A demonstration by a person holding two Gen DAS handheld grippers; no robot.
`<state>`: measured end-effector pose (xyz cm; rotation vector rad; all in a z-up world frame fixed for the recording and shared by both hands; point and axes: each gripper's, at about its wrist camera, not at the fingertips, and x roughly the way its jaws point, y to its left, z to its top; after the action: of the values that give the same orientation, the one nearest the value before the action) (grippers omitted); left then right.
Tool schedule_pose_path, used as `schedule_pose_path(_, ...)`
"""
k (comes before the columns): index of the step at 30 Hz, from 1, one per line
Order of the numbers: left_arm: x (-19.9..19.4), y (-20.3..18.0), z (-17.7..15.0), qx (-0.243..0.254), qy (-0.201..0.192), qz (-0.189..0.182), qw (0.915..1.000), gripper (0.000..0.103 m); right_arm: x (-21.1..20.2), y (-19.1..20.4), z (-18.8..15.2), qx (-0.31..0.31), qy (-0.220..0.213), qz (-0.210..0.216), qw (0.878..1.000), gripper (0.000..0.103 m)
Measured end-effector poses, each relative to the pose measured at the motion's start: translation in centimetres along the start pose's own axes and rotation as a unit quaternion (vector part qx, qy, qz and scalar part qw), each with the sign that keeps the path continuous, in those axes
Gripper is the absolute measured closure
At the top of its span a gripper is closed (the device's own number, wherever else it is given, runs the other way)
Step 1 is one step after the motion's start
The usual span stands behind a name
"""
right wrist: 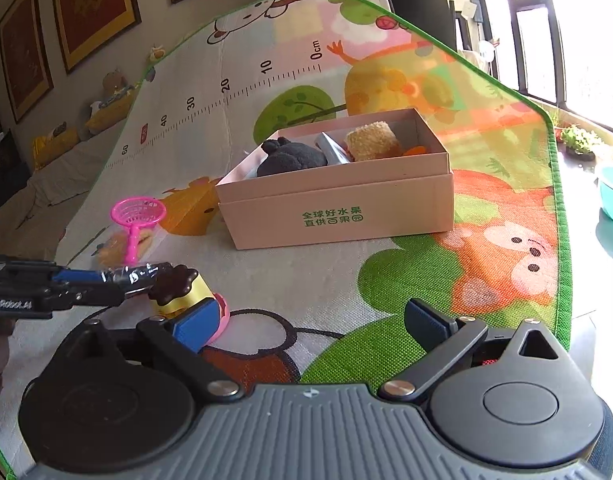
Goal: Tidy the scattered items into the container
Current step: 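Move the left tool to the black wrapped roll while the right tool holds the yellow toy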
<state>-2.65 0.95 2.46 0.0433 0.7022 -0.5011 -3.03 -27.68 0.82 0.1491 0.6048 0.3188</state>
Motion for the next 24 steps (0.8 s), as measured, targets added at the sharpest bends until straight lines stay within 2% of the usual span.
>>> schedule_pose_path(2,-0.8,-0.6,-1.7,0.007,0.007,-0.007,0.9999,0.064,0.3,0.3,0.1,-0.008,0.009,-0.006,1.0,0.004)
schedule_pose_path(4,-1.3,-0.5,-2.7,0.01,0.008,0.019,0.9997,0.059,0.3,1.1,0.1,-0.03,0.009,-0.018,0.999,0.004)
schedule_pose_path(6,-1.4,0.2,-3.1,0.007,0.007,0.061,0.9981,0.043,0.2,2.4,0.0,-0.071,0.008,-0.018,0.997,0.004)
schedule_pose_path(8,-1.6,1.6,-3.2,-0.004,0.002,0.097,0.9953,0.034,0.3,4.3,0.0,-0.116,0.013,-0.006,0.993,0.004)
schedule_pose_path(12,-1.7,3.5,-3.0,-0.016,-0.009,0.157,0.9875,0.007,1.1,7.4,0.5,-0.161,0.025,0.022,0.986,0.004)
schedule_pose_path(14,-1.5,3.9,-2.8,-0.034,-0.004,0.162,0.9862,0.006,2.0,8.1,0.6,-0.169,0.029,0.017,0.985,0.004)
schedule_pose_path(17,-1.0,3.7,-2.8,-0.075,0.015,0.13,0.9886,0.003,3.2,8.1,0.6,-0.156,0.044,0.001,0.987,0.004)
schedule_pose_path(19,-0.3,2.9,-3.1,-0.071,0.026,0.128,0.9888,0.001,3.5,7.6,0.6,-0.153,0.04,-0.034,0.987,0.004)
schedule_pose_path(21,0.3,2.0,-3.3,-0.051,0.035,0.149,0.9869,0.0,3.3,6.8,0.8,-0.154,0.024,-0.081,0.984,0.003)
schedule_pose_path(22,0.4,1.7,-3.4,-0.042,0.034,0.157,0.9862,0.0,3.1,6.3,0.8,-0.155,0.013,-0.108,0.982,0.003)
schedule_pose_path(24,0.4,1.7,-3.5,-0.046,0.026,0.158,0.986,0.0,2.7,5.3,1.0,-0.148,0.005,-0.133,0.98,0.003)
